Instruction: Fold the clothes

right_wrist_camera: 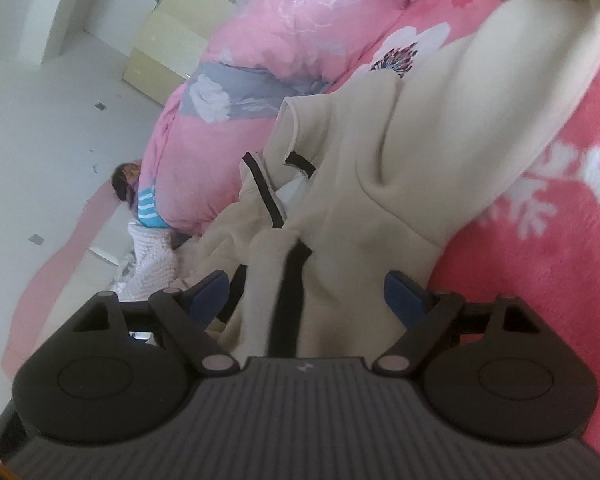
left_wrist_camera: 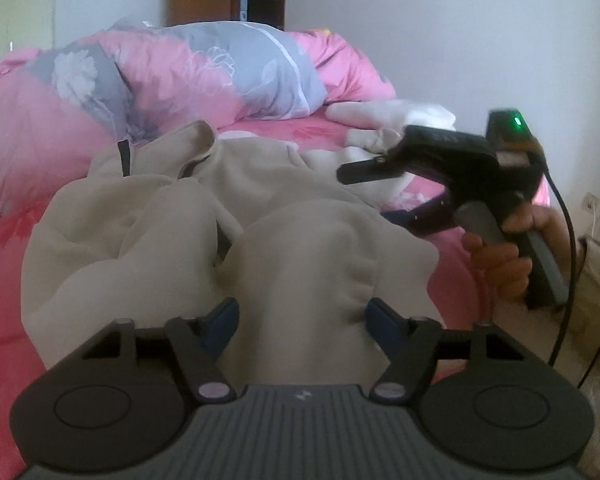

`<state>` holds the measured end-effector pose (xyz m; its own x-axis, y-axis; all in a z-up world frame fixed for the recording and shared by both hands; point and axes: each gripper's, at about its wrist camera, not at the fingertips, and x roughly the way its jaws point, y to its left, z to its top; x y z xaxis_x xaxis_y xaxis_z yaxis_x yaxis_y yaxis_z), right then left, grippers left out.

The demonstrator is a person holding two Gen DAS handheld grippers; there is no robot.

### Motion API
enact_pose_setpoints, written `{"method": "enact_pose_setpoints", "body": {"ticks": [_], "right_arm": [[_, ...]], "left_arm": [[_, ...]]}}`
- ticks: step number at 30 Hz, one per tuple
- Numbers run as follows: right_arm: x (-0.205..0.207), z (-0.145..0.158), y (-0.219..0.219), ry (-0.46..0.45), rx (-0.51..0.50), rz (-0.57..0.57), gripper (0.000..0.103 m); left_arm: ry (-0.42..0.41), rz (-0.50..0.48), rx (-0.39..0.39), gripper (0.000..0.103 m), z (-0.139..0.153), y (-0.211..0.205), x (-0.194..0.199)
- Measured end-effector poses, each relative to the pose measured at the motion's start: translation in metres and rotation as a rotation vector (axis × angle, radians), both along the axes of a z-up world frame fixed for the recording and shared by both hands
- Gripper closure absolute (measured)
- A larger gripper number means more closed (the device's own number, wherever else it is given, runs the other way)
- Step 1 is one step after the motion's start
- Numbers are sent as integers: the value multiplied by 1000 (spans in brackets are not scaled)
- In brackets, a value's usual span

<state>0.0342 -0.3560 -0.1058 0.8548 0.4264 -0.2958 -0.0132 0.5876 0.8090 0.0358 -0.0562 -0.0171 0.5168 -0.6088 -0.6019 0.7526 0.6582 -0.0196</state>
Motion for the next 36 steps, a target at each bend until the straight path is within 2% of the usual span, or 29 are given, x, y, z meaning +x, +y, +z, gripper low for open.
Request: {"method": "enact_pose_setpoints", "body": {"ticks": [1, 2, 4, 7, 13, 15, 17, 20, 23, 24, 25, 26, 28, 31, 34, 36], "right_arm": [[0, -5, -1, -16, 4, 1, 19], [1, -7, -2, -27, 5, 5, 19], [1, -8, -3, -42, 2, 15, 19], [-2, -8, -4, -52, -1, 20, 19], [-6, -11, -9, -68, 41, 16, 19], [-7, -12, -10, -70, 54, 15, 19], [-7, -12, -10, -69, 51, 14, 19], [-7, -11, -8, -67, 32, 16, 18], [-7, -10, -6, -66, 17, 16, 18], [-8, -10, -6, -66, 16, 15, 18], [-8, -10, -6, -67, 16, 15, 18], [-8, -10, -6, -67, 16, 14, 18], [-8, -10, -6, -66, 14, 12, 18], [-7, -10, -4, -64, -3, 13, 18], [-7, -9, -1, -64, -24, 14, 17], [-9, -8, -1, -75, -23, 11, 17]], "left_arm": [[9, 7, -1, 61, 1, 0, 2], [20, 17, -9, 64, 3, 1, 3], [45, 37, -37, 77, 7, 6, 5], [59, 70, -76, 89, 18, 15, 6], [38, 163, -164, 95, 52, 45, 11], [13, 231, -211, 100, 69, 65, 17], [-23, 316, -262, 100, 87, 89, 24], [-67, 457, -291, 100, 108, 125, 38], [-19, 531, -316, 100, 114, 154, 54], [12, 528, -326, 96, 112, 159, 57], [36, 518, -332, 84, 108, 161, 56], [51, 493, -331, 78, 103, 158, 52], [56, 412, -306, 55, 93, 142, 41], [57, 262, -254, 34, 80, 105, 21], [75, 135, -209, 28, 66, 66, 12], [91, 109, -167, 28, 55, 44, 11]]}}
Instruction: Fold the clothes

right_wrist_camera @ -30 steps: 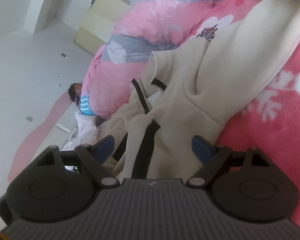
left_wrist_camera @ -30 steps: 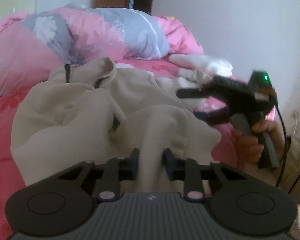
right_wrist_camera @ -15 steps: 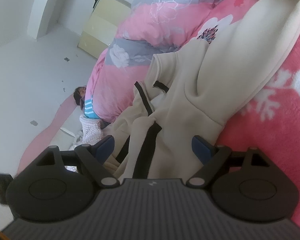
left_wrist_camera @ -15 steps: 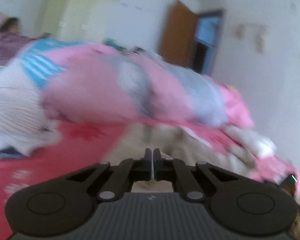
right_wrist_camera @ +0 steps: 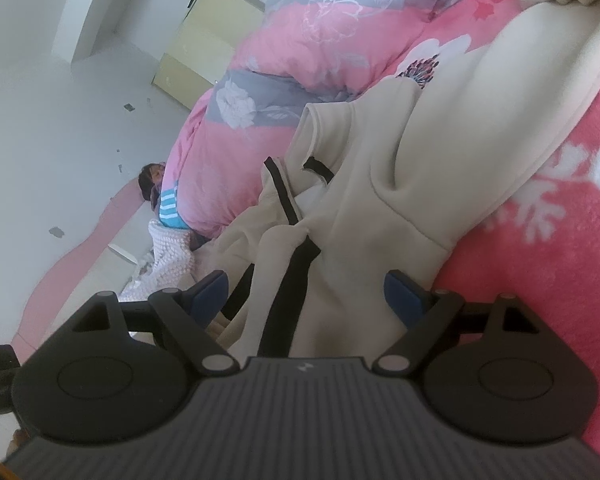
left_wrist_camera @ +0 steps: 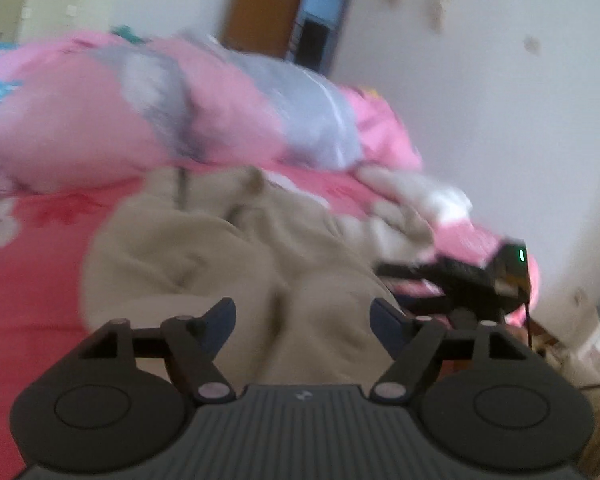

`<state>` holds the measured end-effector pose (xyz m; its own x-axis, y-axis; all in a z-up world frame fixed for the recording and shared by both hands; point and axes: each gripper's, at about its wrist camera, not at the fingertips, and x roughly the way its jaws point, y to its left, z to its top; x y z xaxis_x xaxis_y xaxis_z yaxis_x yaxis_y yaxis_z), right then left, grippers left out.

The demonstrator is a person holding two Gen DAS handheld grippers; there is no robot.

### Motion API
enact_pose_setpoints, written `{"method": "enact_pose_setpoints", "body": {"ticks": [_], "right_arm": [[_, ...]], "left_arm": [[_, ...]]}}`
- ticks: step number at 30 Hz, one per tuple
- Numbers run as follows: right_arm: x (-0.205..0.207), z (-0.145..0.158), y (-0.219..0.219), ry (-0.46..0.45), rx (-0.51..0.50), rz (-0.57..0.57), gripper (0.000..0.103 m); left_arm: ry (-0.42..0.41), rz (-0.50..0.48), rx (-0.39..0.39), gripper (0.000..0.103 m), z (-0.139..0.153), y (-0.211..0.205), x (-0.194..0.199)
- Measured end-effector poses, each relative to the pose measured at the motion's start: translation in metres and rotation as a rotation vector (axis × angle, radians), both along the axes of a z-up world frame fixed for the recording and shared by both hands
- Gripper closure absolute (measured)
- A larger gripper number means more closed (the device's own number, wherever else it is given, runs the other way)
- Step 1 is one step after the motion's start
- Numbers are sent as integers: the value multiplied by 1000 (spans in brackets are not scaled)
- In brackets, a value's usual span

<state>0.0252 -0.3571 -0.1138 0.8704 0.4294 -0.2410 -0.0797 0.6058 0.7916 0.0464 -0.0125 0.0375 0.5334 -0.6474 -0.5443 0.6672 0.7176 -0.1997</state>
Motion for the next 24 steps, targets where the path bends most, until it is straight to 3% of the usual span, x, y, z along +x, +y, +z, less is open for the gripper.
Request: {"method": "enact_pose_setpoints", "body": {"ticks": [5, 6, 8, 9, 10, 14, 20, 24], "right_arm": [[-11, 6, -4, -82, 18, -29, 19], [-15, 9, -6, -113, 19, -42, 21], [-22, 14, -9, -180, 25, -64, 25], [-26, 16, -11, -214, 34, -69, 28], [-28, 18, -12, -250, 53, -60, 30], [-27, 22, -6, -326, 73, 31, 31], [-11, 22, 23, -225, -85, 127, 33], [-8, 19, 24, -190, -92, 119, 34]], "left_arm": [[37, 32, 63, 34, -22, -25, 14], [37, 35, 65, 40, -24, -26, 15], [34, 36, 77, 63, -25, -27, 14], [36, 34, 88, 85, -26, -26, 14], [47, 33, 94, 93, -26, -26, 15], [34, 69, 84, 94, -22, -18, 13], [-43, 184, 41, 95, 3, 13, 12], [-106, 327, 10, 95, 26, 53, 19]]}}
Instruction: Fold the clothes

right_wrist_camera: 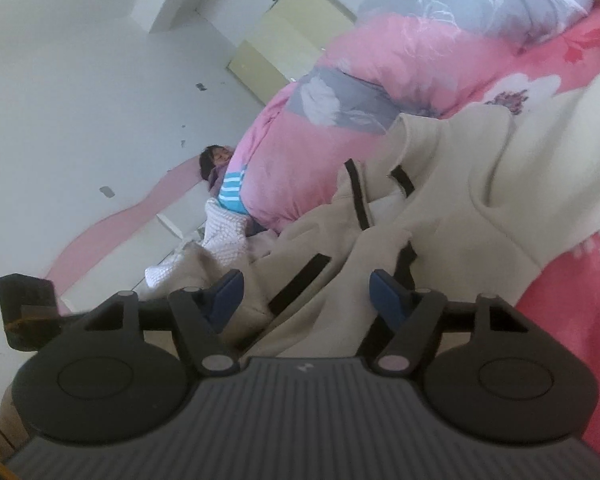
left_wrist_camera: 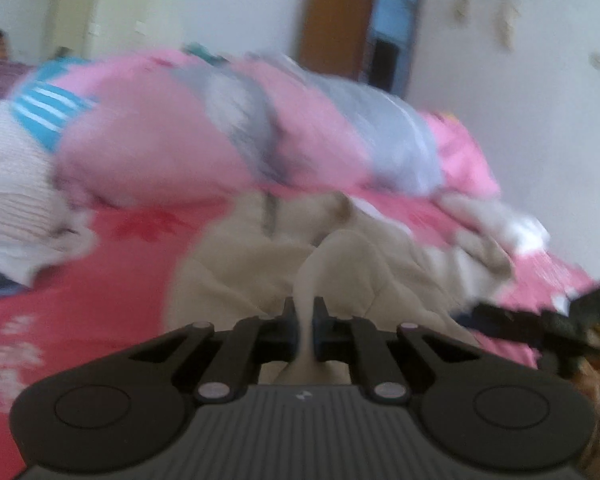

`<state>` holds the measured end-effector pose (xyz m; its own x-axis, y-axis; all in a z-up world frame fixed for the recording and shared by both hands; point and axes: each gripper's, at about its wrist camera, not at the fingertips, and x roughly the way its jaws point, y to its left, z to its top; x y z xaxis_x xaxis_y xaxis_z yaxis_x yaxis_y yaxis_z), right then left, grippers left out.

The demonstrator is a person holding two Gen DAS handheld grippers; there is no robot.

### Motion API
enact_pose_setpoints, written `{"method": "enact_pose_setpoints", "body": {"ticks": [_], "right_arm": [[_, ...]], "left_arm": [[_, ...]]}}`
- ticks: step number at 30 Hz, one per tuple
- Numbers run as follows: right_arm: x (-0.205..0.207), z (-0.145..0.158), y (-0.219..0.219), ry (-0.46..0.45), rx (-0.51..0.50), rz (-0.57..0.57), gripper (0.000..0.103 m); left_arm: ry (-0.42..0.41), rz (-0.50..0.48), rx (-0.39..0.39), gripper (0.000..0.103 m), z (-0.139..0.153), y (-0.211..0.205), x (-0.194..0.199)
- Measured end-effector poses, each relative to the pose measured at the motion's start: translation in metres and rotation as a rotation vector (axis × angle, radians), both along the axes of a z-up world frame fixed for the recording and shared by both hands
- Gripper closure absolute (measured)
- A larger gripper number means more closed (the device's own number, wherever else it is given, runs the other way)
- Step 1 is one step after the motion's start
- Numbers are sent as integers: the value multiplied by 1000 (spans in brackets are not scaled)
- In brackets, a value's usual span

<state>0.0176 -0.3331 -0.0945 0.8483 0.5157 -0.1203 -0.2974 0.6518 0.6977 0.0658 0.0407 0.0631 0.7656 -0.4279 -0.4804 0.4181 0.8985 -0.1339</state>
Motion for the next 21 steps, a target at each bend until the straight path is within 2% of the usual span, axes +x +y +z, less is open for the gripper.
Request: {"method": "enact_pose_setpoints", "body": {"ticks": [3, 8, 13, 16, 18, 20, 21], "right_arm": [[-1, -2, -1, 14, 2, -12, 34], [0, -5, 4, 35, -31, -16, 34], [5, -7, 6, 55, -41, -22, 34], [7, -9, 5, 64, -43, -24, 34], [8, -9, 5, 67, -45, -25, 34], [8, -9, 5, 70, -43, -24, 34], [8, -10, 4, 71, -42, -23, 34]], "left_arm": [[-48, 132, -12, 95, 17, 32, 10], [-118, 342, 35, 95, 32, 74, 33], [-168, 467, 158, 95, 24, 84, 62], [-184, 527, 199, 95, 23, 87, 83], [-202, 566, 232, 95, 28, 93, 101], [-241, 619, 285, 102, 38, 98, 117], [-257, 643, 305, 102, 45, 101, 124]]}}
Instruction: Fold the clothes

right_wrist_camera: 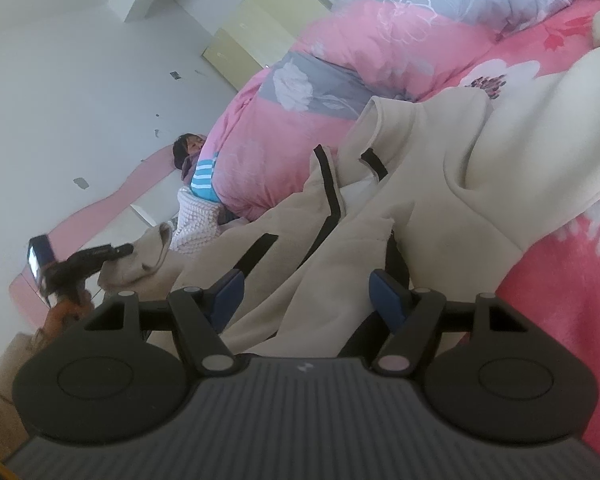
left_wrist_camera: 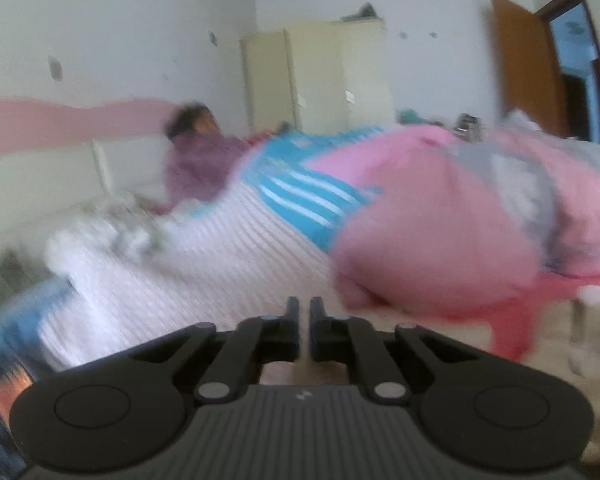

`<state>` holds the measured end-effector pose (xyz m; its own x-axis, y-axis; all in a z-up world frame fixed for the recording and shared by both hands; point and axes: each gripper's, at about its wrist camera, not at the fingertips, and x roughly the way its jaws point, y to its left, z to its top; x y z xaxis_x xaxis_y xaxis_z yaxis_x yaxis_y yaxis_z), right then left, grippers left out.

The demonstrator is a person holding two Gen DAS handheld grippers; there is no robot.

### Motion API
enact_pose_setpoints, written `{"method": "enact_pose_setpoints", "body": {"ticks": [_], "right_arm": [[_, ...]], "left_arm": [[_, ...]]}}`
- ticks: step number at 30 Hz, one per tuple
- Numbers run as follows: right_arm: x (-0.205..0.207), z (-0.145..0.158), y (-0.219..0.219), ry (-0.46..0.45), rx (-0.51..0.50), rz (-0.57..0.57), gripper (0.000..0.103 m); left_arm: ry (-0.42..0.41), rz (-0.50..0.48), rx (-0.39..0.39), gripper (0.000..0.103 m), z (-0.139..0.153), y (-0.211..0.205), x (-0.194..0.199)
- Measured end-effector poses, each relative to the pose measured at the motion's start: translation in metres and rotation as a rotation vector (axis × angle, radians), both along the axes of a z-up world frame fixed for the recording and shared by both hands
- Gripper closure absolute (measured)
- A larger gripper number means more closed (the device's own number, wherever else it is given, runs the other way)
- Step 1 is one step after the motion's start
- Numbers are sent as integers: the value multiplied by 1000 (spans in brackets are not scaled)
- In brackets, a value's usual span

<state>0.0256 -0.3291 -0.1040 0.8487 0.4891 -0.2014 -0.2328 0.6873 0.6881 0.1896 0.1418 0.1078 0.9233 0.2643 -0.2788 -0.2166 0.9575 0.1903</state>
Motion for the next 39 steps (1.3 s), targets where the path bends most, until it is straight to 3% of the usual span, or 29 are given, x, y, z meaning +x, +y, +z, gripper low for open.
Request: {"method": "enact_pose_setpoints", "body": {"ticks": [5, 8, 10, 13, 18, 23, 25, 28, 31, 35, 39], "right_arm": [[2, 0, -1, 3, 6, 1, 34], [6, 0, -1, 6, 15, 3, 33], [8, 0, 0, 8, 21, 3, 33], [10, -1, 0, 14, 22, 5, 33], [12, -2, 2, 29, 20, 8, 33], [13, -3, 5, 38, 9, 9, 33], [13, -3, 5, 40, 5, 8, 33], [12, -3, 5, 41, 6, 7, 32], [12, -3, 5, 43, 7, 7, 32], [11, -4, 5, 45, 7, 6, 32], [11, -4, 4, 46, 7, 6, 32]], "left_arm": [[-61, 114, 75, 102, 38, 22, 29], [-7, 86, 31, 98, 38, 27, 41], [48, 19, -53, 77, 23, 23, 36], [157, -101, -187, 57, -8, 9, 20], [341, -303, -473, 44, -63, -18, -27], [442, -431, -705, 22, -99, -30, -63], [488, -430, -772, 11, -113, -30, -68], [557, -396, -862, 10, -135, -27, -68], [595, -295, -966, 10, -158, -19, -62], [534, -226, -1126, 8, -174, -2, -52], [468, -172, -1195, 8, -177, 7, -42]]}}
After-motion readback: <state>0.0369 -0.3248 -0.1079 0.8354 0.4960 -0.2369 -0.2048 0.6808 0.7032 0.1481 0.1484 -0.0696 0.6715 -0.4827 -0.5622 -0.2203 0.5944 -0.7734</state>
